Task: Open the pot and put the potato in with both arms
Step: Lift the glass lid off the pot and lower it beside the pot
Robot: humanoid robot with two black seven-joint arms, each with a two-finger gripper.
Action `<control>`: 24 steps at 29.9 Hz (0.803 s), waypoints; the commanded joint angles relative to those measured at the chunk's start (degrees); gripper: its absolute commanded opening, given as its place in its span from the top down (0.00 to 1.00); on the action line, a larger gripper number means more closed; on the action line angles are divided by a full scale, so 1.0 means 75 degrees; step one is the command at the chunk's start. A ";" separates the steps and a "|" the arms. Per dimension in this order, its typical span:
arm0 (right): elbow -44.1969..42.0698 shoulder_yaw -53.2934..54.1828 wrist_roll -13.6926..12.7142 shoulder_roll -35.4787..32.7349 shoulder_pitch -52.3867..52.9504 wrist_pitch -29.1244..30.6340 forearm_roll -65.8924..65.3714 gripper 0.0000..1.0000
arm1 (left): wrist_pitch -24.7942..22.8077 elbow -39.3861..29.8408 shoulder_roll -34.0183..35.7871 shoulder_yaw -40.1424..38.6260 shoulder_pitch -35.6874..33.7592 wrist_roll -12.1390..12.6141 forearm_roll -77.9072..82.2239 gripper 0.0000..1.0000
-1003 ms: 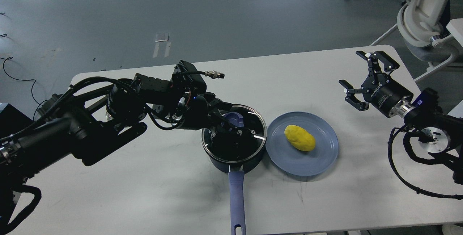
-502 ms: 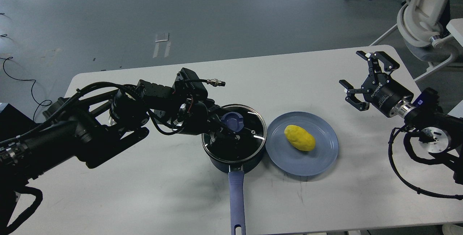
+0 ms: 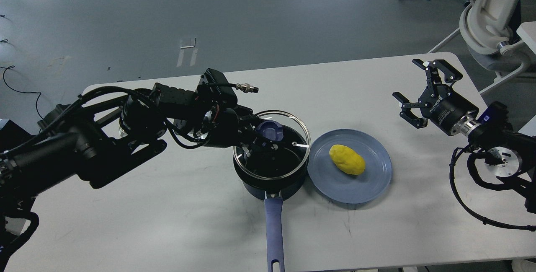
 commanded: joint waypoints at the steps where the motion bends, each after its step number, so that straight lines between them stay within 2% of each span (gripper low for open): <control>1: 0.0004 0.0000 0.0000 0.0000 0.0014 0.0000 0.0001 0.03 | 0.0206 -0.0211 0.0831 -0.0009 -0.0299 0.0002 -0.0020 0.73; 5: 0.0004 0.0000 0.0000 0.0000 0.0014 0.0000 0.0001 0.03 | 0.0781 -0.0200 0.1769 0.0096 -0.0171 0.0002 -0.0067 0.73; 7: 0.0004 0.0000 0.0000 0.0000 0.0026 0.0000 0.0001 0.03 | 0.1097 -0.0176 0.2541 0.0364 0.0121 0.0002 -0.0078 0.73; 8: 0.0004 0.0000 0.0000 0.0000 0.0026 0.0000 0.0001 0.03 | 0.1098 -0.0176 0.2545 0.0366 0.0123 0.0002 -0.0078 0.73; 11: 0.0004 0.0000 0.0000 0.0000 0.0026 0.0000 0.0001 0.03 | 0.1660 -0.0083 0.3258 0.0565 0.0602 0.0002 -0.0113 0.72; 13: 0.0004 0.0000 0.0000 0.0000 0.0026 0.0000 0.0001 0.03 | 0.2127 0.0104 0.3598 0.0577 0.1244 0.0002 -0.0160 0.72; 16: 0.0004 0.0000 0.0000 0.0000 0.0026 0.0000 0.0001 0.03 | 0.2433 0.0175 0.3809 0.0565 0.1819 0.0002 -0.0277 0.72; 19: 0.0004 0.0000 0.0000 0.0000 0.0037 0.0000 -0.0034 0.03 | 0.2481 0.0397 0.3892 0.0553 0.2452 0.0002 -0.0756 0.72; 24: 0.0004 0.0000 0.0000 0.0000 0.0037 0.0000 -0.0069 0.03 | 0.2574 0.0713 0.3846 0.0541 0.2876 0.0002 -0.1004 0.71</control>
